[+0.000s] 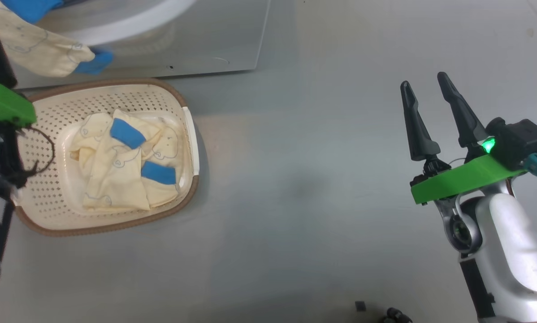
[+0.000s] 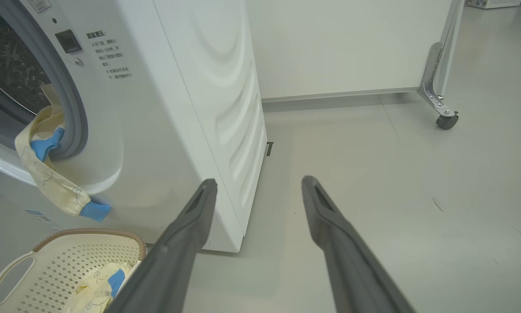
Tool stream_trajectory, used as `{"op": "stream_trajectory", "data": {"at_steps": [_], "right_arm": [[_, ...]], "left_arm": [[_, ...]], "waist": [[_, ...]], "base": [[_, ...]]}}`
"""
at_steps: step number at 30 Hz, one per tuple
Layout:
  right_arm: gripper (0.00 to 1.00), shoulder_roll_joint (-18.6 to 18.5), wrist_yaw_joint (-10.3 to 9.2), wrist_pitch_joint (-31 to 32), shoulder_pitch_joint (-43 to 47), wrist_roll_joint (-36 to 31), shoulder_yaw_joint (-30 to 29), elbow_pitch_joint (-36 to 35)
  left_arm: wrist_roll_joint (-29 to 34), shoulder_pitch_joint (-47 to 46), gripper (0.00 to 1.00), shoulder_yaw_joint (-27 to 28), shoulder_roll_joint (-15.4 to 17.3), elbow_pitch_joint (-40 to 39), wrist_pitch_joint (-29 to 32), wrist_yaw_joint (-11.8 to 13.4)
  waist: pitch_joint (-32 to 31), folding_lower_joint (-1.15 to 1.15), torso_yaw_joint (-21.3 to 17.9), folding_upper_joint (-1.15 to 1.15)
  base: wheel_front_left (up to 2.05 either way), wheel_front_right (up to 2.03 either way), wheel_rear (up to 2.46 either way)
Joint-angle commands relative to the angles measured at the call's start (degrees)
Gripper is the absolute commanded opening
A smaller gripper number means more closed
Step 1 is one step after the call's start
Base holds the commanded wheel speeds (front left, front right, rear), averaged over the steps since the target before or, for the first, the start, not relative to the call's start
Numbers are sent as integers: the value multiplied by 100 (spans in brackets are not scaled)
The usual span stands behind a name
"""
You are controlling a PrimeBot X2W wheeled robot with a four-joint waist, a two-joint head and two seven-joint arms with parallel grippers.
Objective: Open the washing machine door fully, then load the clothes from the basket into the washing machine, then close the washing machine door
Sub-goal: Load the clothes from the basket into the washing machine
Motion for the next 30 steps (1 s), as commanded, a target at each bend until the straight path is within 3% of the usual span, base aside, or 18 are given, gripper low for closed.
{"op": "stream_trajectory", "data": {"at_steps": [1, 7, 13, 30], "right_arm": [[100, -77, 58, 22, 144, -53, 75, -204], [100, -128, 58, 85, 216, -83, 61, -192], [100, -187, 58, 154, 290, -90, 103, -132], [100, -259, 58, 315, 661, -87, 85, -60]], "left_arm": [[52, 279, 100, 244, 242, -430, -73, 163], [268, 1549, 100, 356, 46, -1657, -78, 659], [311, 2452, 100, 271, -48, -2285, -71, 1016], [441, 3517, 100, 200, -269, -2764, -78, 1213]], "waist": [[-149, 0, 89, 0], [-435, 0, 215, 0], [-715, 0, 313, 0], [-1442, 0, 501, 0]], "base": [[0, 0, 0], [0, 0, 0], [0, 0, 0], [0, 0, 0]]}}
